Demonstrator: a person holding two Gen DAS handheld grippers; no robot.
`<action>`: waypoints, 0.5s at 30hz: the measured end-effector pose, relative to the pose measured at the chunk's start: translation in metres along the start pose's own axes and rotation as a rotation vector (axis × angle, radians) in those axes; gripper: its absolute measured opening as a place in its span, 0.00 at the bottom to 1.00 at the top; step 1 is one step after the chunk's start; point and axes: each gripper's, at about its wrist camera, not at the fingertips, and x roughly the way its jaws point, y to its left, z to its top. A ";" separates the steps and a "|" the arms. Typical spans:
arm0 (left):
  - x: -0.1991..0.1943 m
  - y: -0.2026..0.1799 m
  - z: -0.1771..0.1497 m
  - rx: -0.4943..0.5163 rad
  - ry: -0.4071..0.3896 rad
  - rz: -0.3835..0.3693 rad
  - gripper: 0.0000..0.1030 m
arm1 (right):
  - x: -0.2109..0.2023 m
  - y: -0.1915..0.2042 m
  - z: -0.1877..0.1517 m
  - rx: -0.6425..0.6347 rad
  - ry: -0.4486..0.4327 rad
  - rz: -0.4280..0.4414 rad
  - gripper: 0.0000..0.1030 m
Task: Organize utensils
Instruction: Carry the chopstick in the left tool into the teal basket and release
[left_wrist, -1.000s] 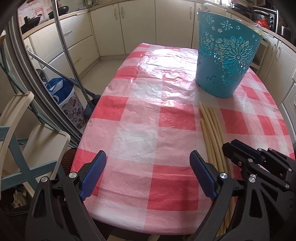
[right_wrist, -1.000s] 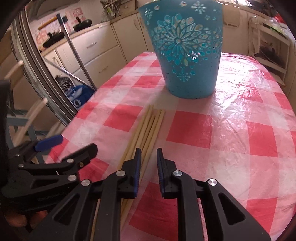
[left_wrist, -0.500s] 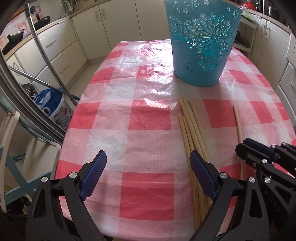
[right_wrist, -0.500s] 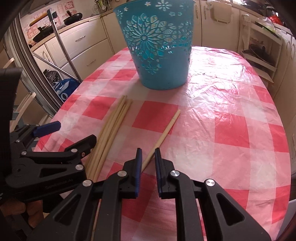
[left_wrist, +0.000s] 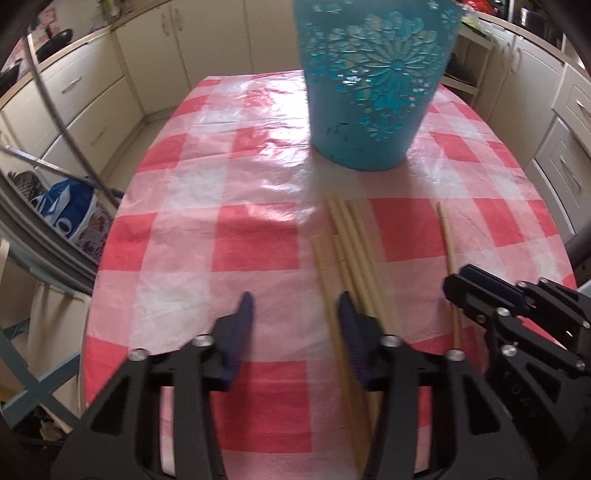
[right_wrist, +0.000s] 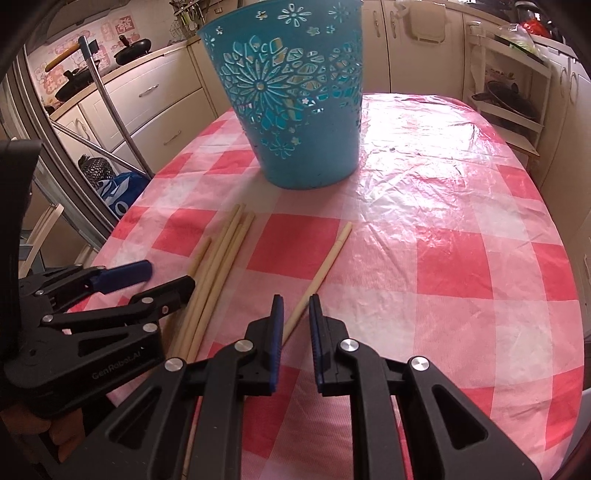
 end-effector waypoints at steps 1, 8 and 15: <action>0.000 -0.003 0.001 0.015 -0.003 -0.027 0.15 | 0.000 0.001 0.001 -0.014 0.004 0.000 0.14; 0.005 0.012 0.011 -0.034 0.040 -0.149 0.05 | 0.003 -0.001 0.009 -0.103 0.081 0.003 0.13; 0.010 0.006 0.020 0.050 0.080 -0.136 0.06 | 0.013 -0.008 0.024 -0.082 0.123 0.008 0.13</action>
